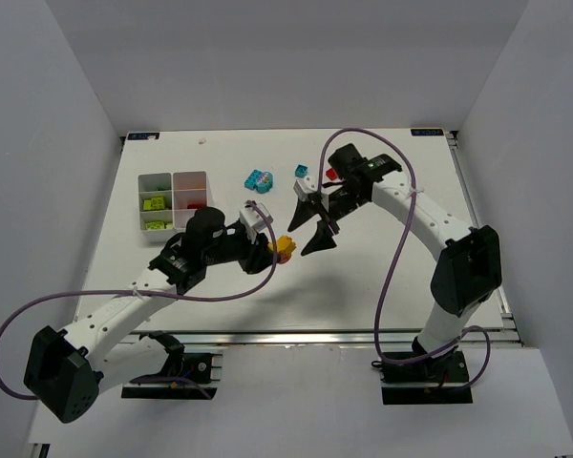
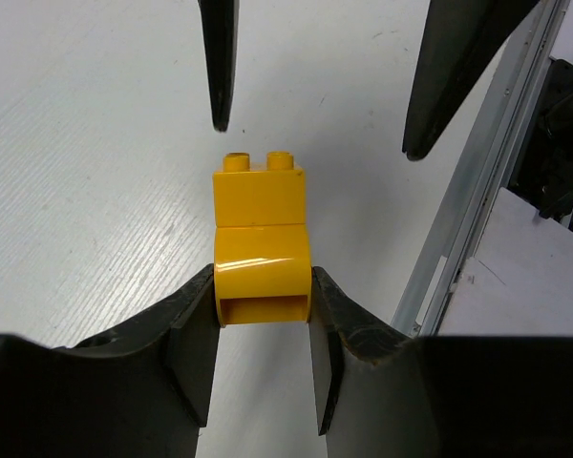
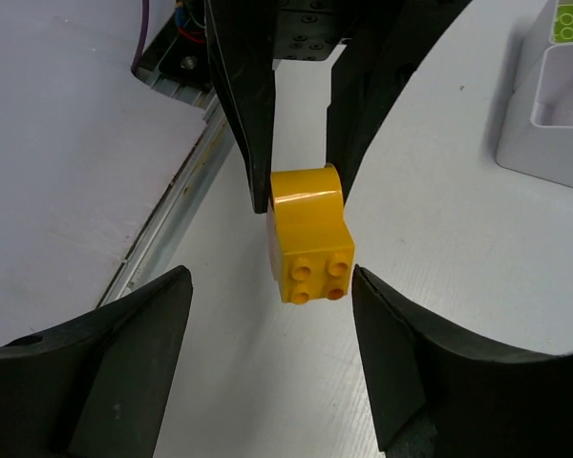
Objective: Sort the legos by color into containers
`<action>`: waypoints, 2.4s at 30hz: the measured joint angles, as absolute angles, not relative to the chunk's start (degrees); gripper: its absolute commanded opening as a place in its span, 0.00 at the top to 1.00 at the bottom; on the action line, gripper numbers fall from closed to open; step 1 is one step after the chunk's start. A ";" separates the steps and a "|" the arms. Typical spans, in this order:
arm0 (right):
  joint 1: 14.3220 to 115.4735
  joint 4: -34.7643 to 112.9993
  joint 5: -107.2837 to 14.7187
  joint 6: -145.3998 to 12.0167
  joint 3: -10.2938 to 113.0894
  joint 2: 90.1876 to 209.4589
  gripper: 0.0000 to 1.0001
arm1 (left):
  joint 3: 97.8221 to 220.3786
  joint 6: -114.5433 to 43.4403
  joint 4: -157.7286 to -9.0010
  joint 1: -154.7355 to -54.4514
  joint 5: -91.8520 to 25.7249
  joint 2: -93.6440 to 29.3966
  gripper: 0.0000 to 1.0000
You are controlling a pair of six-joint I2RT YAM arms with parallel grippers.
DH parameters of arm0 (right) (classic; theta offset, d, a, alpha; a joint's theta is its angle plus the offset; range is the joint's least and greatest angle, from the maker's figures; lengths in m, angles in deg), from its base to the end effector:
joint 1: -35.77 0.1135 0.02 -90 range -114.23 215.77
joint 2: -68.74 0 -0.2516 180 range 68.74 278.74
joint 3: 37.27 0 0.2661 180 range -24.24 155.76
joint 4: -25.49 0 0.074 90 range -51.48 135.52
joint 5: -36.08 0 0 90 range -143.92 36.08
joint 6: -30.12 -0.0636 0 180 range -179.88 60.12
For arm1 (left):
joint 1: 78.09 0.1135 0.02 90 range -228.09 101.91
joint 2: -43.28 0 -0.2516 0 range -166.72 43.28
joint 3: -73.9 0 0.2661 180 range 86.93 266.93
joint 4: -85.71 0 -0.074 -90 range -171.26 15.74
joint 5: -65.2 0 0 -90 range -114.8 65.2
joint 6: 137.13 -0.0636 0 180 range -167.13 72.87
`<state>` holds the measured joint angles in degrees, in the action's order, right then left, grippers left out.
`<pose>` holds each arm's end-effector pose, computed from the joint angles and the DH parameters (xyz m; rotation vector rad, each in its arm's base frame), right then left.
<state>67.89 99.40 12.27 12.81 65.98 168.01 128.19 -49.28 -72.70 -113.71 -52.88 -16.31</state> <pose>0.2741 0.2408 0.2867 -1.8675 1.1228 1.1906 0.2050 -0.1837 0.2471 0.9688 1.8519 -0.8600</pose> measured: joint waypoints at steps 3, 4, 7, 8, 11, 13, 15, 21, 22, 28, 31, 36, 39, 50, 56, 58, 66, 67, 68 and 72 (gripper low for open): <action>68.68 99.65 12.25 12.72 65.98 168.62 0.29 | 128.19 -49.31 -72.79 -113.86 -52.75 -16.51 1.00; 68.92 99.65 12.25 12.68 65.98 168.90 0.30 | 128.19 -49.28 -72.88 -113.91 -52.72 -16.53 1.00; 69.16 99.45 12.25 12.50 65.98 169.73 0.30 | 128.19 -49.26 -72.81 -113.93 -52.62 -16.68 1.00; 69.18 99.40 12.27 12.41 66.00 170.02 0.31 | 128.19 -49.26 -72.77 -113.95 -52.59 -16.81 1.00; 69.18 98.55 12.16 11.96 66.00 170.98 0.32 | 128.19 -49.26 -73.14 -113.97 -52.62 -17.08 1.00; 69.29 98.12 12.01 11.43 66.02 171.57 0.32 | 128.19 -49.26 -73.56 -113.99 -52.62 -17.08 1.00; 69.33 97.77 11.90 10.91 66.13 171.96 0.32 | 128.19 -49.22 -73.97 -114.02 -52.62 -17.08 1.00; 69.83 96.06 11.83 9.66 66.52 172.38 0.42 | 128.19 -49.07 -74.50 -114.13 -52.62 -17.27 1.00; 69.90 95.89 11.83 9.51 66.63 172.40 0.48 | 128.19 -49.07 -74.50 -114.17 -52.62 -17.34 1.00; 70.01 94.95 11.51 8.94 67.16 172.64 0.75 | 128.19 -49.07 -74.61 -114.26 -52.64 -17.40 1.00; 70.03 94.57 11.42 8.59 67.16 172.71 0.88 | 128.19 -49.07 -74.58 -114.26 -52.40 -17.40 1.00; 69.33 92.08 10.94 5.53 67.01 172.71 1.00 | 128.32 -48.67 -74.26 -113.97 -49.95 -17.38 1.00; 67.15 89.04 10.98 1.88 66.87 172.71 1.00 | 129.24 -46.77 -72.22 -111.41 -49.38 -17.99 1.00; 58.01 74.55 5.87 -9.70 57.43 165.27 1.00 | 137.74 -30.27 -59.96 -92.27 -42.28 -27.39 1.00; 58.80 64.67 3.40 -18.21 49.89 160.01 1.00 | 156.49 -10.07 -49.01 -89.08 -24.40 -33.91 1.00; 58.78 62.29 2.76 -20.30 49.04 159.90 1.00 | 161.74 -3.67 -43.83 -88.47 -20.38 -35.44 1.00; 58.84 57.96 1.63 -23.85 48.03 159.90 1.00 | 169.87 16.18 -29.17 -80.31 -15.20 -43.76 1.00; 58.91 57.70 1.63 -24.02 48.03 159.90 1.00 | 169.78 17.71 -28.12 -79.22 -14.98 -44.44 1.00; 58.97 57.42 1.63 -24.24 47.97 159.90 1.00 | 169.78 18.89 -27.53 -78.50 -14.72 -44.81 1.00; 59.06 56.17 1.56 -25.00 46.92 159.57 1.00 | 170.79 22.08 -26.26 -76.68 -14.67 -46.12 1.00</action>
<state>59.06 56.17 1.56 -25.00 46.92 159.57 170.79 22.08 -26.26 -76.68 -14.67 -46.12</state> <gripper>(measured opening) 0.420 0.472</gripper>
